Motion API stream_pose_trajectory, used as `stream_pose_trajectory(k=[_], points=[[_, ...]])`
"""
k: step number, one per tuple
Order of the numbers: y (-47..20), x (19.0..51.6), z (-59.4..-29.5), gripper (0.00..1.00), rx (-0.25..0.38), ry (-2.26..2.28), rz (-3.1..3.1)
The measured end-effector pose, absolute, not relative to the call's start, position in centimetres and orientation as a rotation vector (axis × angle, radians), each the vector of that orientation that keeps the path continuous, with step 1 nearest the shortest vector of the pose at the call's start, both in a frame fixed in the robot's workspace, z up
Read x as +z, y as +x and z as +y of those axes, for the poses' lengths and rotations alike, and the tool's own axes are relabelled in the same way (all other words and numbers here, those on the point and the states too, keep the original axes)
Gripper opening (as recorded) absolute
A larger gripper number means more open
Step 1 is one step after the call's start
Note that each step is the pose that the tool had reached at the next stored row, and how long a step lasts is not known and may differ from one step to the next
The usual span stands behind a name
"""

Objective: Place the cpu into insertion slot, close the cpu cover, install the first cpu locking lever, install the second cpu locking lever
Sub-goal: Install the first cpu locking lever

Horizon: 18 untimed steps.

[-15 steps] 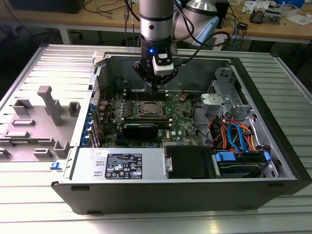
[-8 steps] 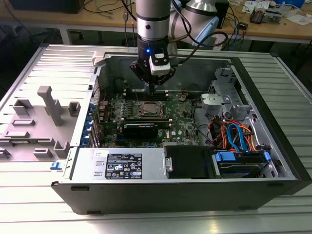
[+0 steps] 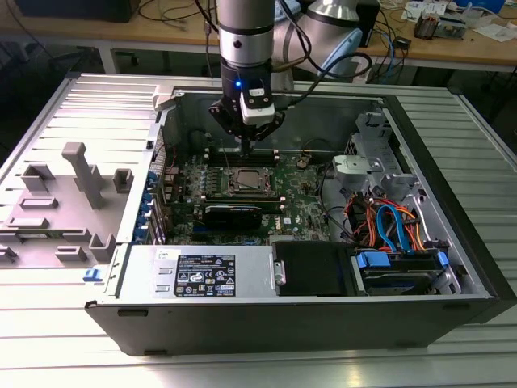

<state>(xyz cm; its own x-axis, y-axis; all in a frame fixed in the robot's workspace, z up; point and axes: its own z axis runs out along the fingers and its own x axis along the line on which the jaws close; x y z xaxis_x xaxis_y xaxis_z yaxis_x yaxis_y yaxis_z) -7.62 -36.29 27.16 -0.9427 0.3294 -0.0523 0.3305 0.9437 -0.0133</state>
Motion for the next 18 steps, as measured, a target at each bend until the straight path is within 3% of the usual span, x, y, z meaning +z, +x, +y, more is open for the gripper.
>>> stream_pose_trajectory(k=[18], points=[[-9.3,27.1,-36.3,0.11,-0.028,0.347,3.071]])
